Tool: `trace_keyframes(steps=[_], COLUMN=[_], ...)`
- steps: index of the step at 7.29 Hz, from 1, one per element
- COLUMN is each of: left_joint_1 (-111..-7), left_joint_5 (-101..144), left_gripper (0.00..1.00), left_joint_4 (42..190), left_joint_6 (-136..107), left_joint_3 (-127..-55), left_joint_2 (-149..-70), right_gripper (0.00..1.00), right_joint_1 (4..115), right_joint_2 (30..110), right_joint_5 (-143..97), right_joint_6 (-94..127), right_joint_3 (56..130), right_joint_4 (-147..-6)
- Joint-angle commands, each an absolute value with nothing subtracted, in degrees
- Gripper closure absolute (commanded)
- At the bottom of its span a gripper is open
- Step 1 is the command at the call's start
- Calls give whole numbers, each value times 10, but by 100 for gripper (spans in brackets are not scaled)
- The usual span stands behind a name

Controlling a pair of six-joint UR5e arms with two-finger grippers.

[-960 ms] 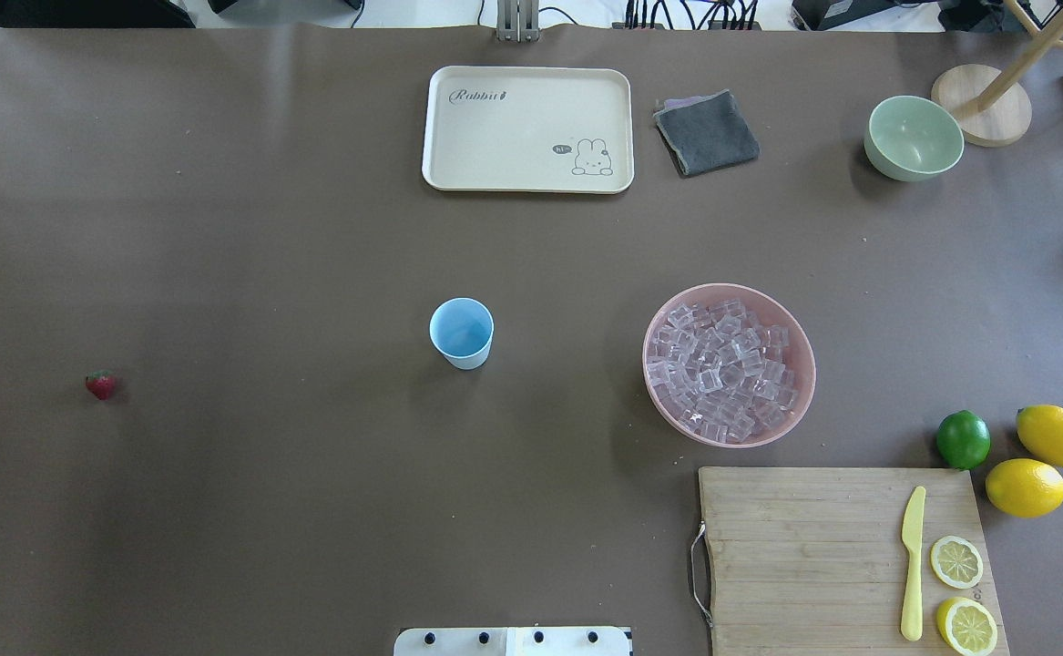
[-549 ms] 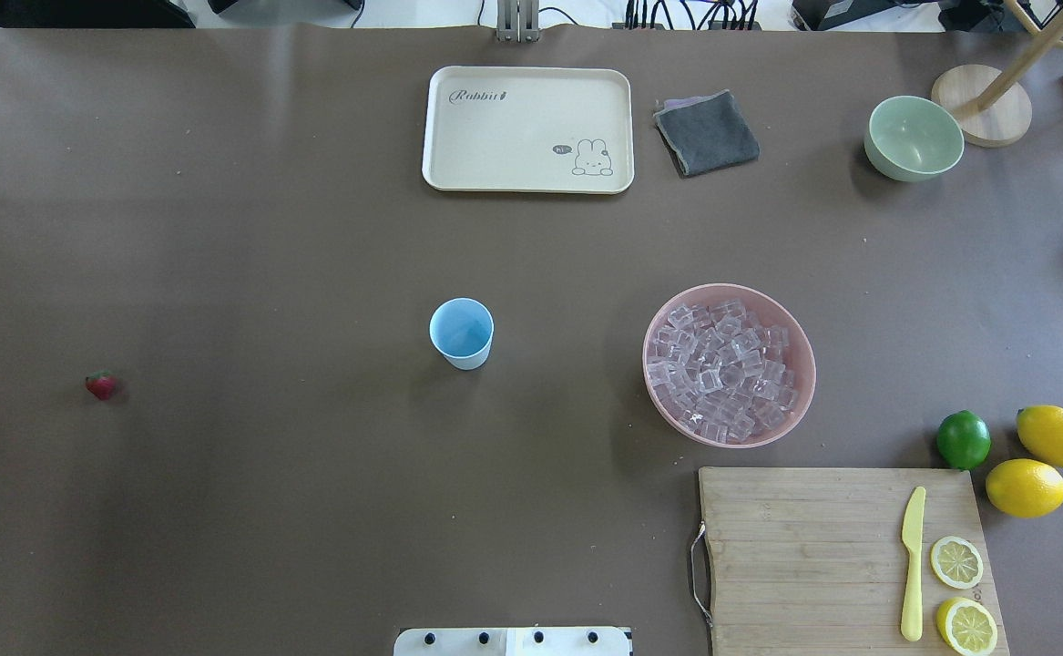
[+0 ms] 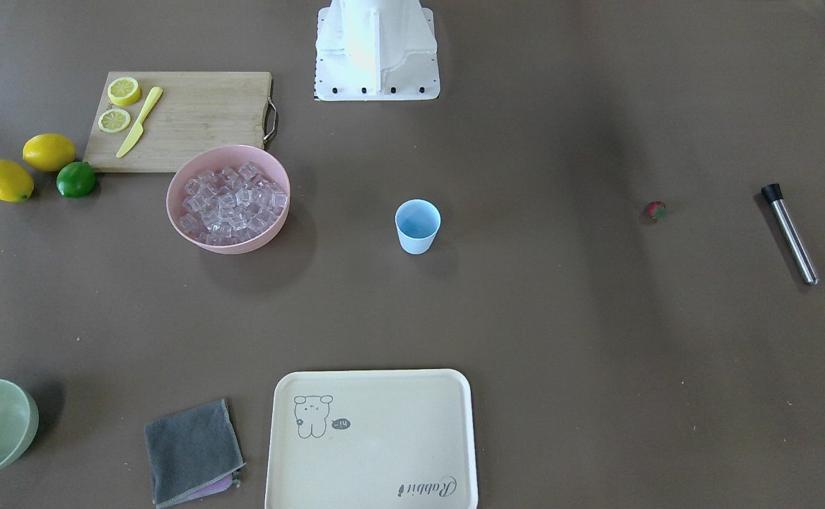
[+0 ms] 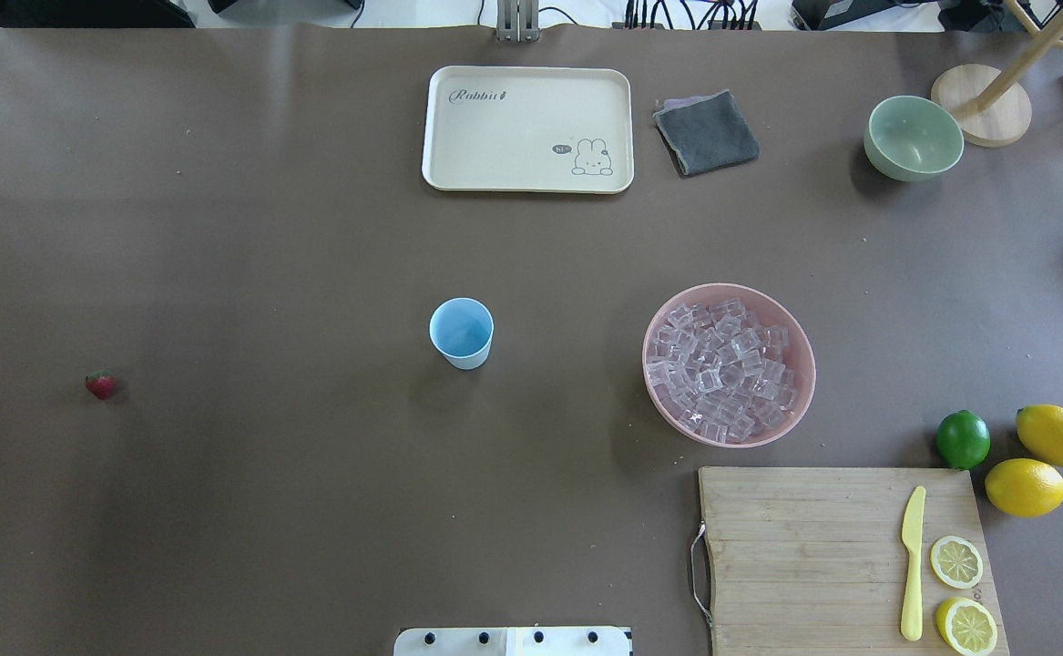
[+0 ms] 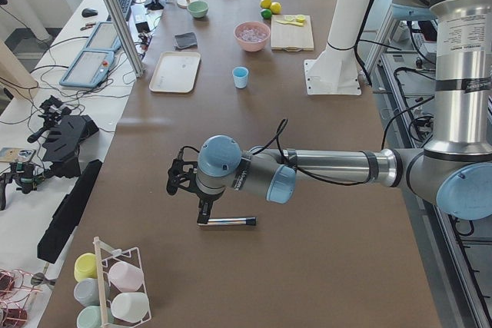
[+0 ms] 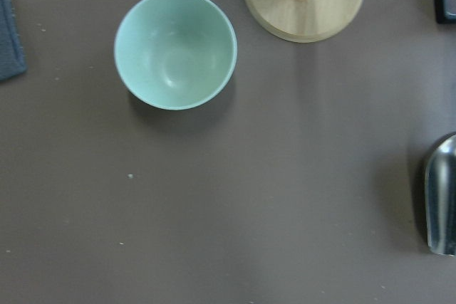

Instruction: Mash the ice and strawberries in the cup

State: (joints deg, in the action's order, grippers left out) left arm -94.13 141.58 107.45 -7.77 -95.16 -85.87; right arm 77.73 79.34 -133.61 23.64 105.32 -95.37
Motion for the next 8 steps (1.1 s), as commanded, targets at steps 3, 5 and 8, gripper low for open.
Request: trace_keyframes(steps=[3, 5, 8], left_joint_1=[-941, -941, -941], left_joint_5=[1416, 1416, 1416], left_gripper=[1, 1, 1], left_joint_4=[1077, 1077, 1077], left_joint_6=[-78, -78, -78], left_joint_3=[-948, -949, -949], left_joint_2=[-860, -861, -862], right_gripper=[0, 0, 0], right_joint_1=[602, 515, 448], right_joint_2=[719, 699, 695], right_joint_5=[-1277, -1202, -1158], right_joint_6=[428, 591, 628], right_joint_3=[1110, 1122, 1138], right_joint_4=[-913, -869, -867])
